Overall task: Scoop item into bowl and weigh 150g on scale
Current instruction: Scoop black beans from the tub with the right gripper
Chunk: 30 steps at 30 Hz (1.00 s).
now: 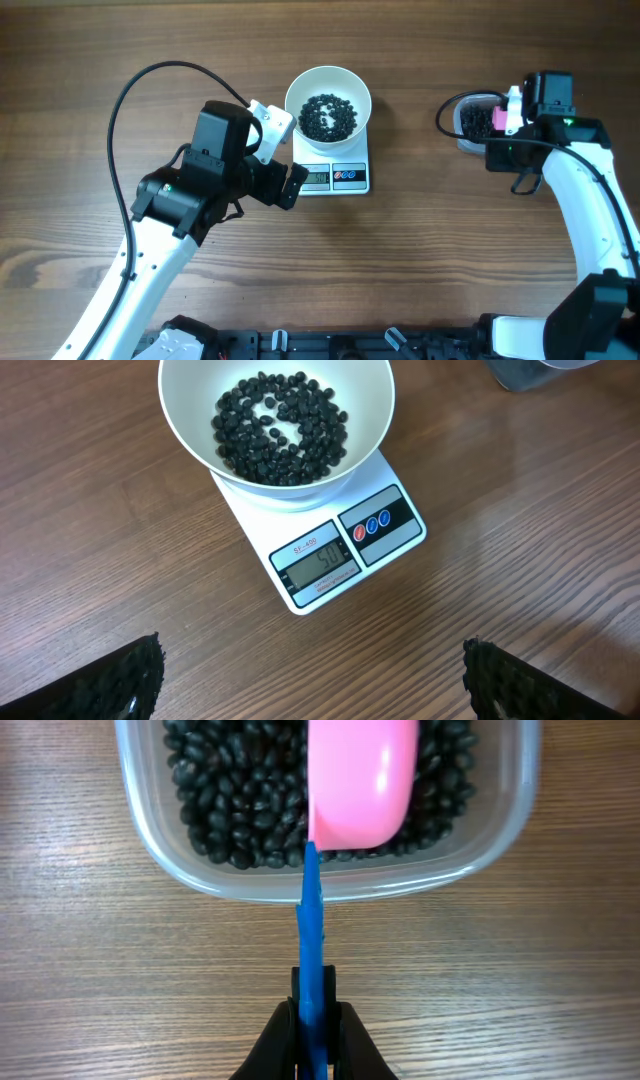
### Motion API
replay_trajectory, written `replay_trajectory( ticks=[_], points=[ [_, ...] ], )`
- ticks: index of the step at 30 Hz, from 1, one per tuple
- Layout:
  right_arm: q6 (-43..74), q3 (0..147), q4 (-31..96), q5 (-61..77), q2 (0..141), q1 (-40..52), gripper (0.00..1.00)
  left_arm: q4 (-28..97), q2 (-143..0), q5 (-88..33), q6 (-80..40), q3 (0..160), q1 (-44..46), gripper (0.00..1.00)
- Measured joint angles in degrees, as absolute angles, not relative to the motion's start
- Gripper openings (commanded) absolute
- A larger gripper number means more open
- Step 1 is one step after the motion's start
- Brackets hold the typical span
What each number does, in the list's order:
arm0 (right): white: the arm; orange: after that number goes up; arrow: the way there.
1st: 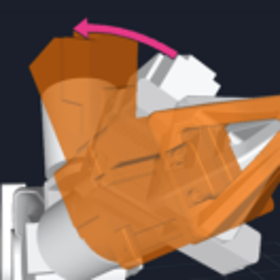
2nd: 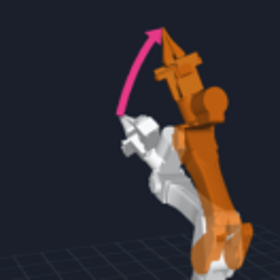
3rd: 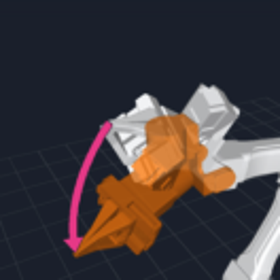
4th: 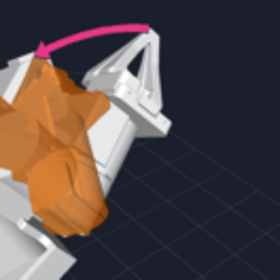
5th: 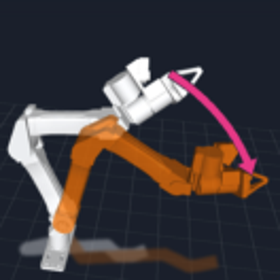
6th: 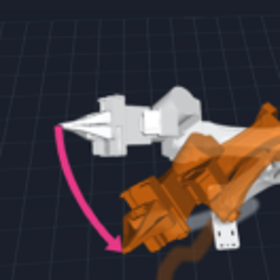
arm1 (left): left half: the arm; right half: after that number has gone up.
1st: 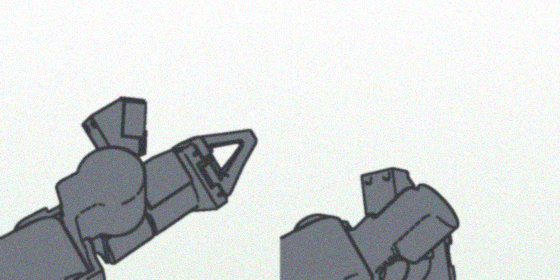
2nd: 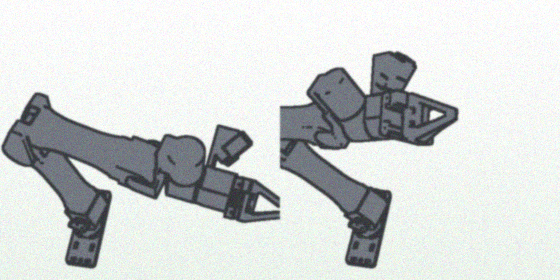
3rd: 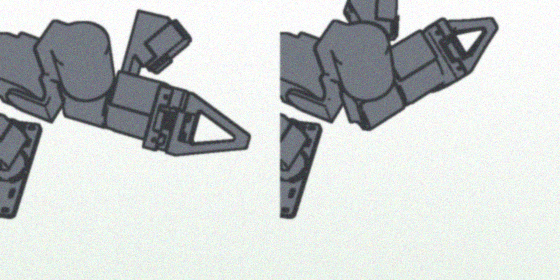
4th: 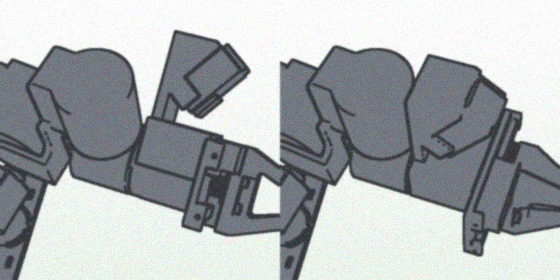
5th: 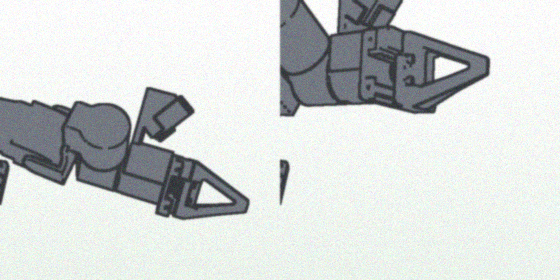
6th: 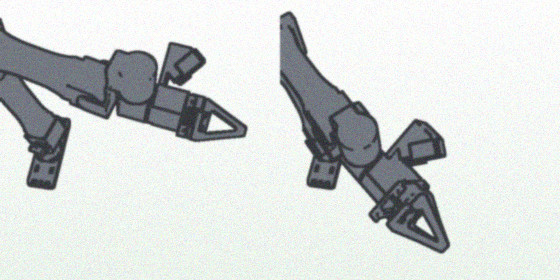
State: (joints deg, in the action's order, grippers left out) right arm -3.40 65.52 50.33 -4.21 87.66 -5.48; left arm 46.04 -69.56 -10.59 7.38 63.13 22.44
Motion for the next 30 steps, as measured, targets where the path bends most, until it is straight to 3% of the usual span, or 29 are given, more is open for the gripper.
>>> replay_trajectory(
  ticks=[17,30],
  points=[
    [-6.3,65.5,47.7,3.2,89.2,-6.0,0.04,46.0,-69.5,-10.6,7.4,63.1,22.4,1.00],
    [-18.3,65.5,49.7,19.7,89.7,-16.4,0.04,46.0,-69.6,-10.6,7.4,63.1,22.4,1.00]
  ],
)
